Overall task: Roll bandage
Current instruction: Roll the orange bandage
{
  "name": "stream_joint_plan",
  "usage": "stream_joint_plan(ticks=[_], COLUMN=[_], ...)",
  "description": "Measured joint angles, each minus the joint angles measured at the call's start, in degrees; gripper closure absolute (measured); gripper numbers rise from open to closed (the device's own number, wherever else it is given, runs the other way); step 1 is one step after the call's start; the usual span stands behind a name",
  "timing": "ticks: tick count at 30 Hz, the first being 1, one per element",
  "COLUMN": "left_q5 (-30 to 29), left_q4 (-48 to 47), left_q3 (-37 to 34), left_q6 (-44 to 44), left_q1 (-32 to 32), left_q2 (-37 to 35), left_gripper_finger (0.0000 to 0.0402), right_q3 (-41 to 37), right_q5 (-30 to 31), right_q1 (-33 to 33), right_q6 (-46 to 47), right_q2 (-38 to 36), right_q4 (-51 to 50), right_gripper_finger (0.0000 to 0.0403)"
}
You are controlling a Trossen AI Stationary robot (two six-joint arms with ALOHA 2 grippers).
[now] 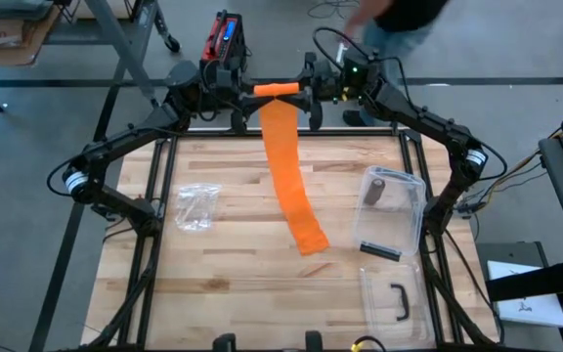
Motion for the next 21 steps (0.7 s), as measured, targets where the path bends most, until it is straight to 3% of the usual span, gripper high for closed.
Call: stream_joint_plan(ticks=[6,11,21], left_q5=[-0.02,-0.02,-0.32], left_q4=[-0.48,-0.72,-0.82], left_q3=[-0.01,-0.02,-0.49], left_q6=[6.45,11.68,18.21], left_q1=[0.00,0.00,-0.39], left_q2=[0.00,0.02,0.02], left_gripper_finger=[0.0332,0.0333,0.0324], right_q3=[-0.01,-0.02,-0.09], right_q5=[-0.08,-1.12,-1.36], right_q1=[0.00,-0.02,0.02], right_q6=[16.57,32.73,42.10], right_q2=[-0.04,-0.07,0.50], right_q4=[-0.22,-0.32,0.56], right_gripper_finger=[0.0240,0.0195,0.0135])
